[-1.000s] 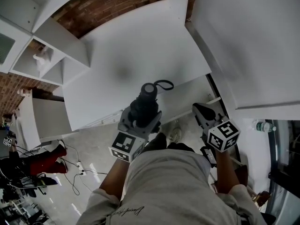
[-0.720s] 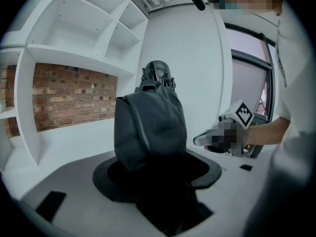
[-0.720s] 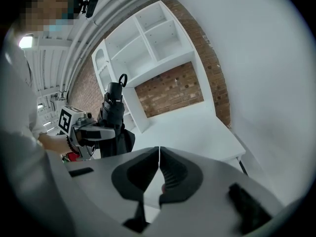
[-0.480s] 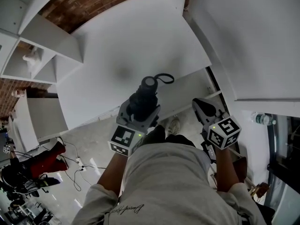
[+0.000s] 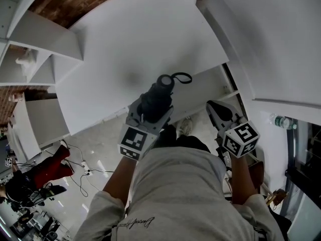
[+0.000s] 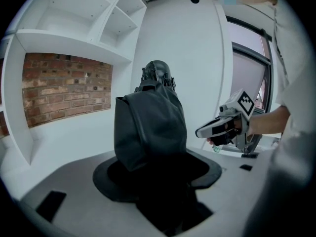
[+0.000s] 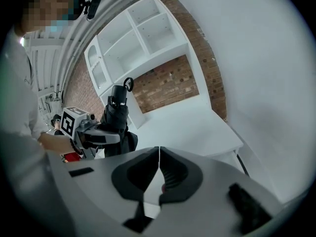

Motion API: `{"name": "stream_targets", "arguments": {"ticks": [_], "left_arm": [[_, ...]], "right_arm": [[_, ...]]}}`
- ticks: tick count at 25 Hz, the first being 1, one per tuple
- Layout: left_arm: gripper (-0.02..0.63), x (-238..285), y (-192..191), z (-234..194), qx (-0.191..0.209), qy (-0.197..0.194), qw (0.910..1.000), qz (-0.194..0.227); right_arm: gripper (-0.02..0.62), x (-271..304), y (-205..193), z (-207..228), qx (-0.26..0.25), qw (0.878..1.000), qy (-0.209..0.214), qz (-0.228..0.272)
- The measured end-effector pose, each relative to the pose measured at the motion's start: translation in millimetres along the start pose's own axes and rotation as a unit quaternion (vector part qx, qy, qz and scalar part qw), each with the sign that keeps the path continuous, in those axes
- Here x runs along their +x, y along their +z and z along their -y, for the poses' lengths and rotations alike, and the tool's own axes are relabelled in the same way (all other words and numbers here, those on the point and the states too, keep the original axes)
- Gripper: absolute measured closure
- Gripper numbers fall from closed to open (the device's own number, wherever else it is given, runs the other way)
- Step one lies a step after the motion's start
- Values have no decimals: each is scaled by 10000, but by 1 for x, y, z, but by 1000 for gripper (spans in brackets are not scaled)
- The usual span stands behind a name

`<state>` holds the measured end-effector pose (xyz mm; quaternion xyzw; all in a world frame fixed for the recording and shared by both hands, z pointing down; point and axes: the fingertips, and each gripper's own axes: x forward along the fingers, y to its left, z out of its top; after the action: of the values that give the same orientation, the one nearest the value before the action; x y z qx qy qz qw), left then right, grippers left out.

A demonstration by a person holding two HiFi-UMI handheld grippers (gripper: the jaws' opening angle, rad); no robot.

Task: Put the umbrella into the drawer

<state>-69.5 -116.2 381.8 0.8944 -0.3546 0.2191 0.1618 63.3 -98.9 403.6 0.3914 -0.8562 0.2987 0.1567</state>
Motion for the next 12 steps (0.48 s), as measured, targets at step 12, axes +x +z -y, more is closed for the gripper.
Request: {"name": "stream_targets", "arguments": {"ticks": [12], "left_arm": [[331,29,-23,-3,280,-117,9990,-316]], "right_arm": [[568,5,-22,18,201,9997,-26,-154]]}}
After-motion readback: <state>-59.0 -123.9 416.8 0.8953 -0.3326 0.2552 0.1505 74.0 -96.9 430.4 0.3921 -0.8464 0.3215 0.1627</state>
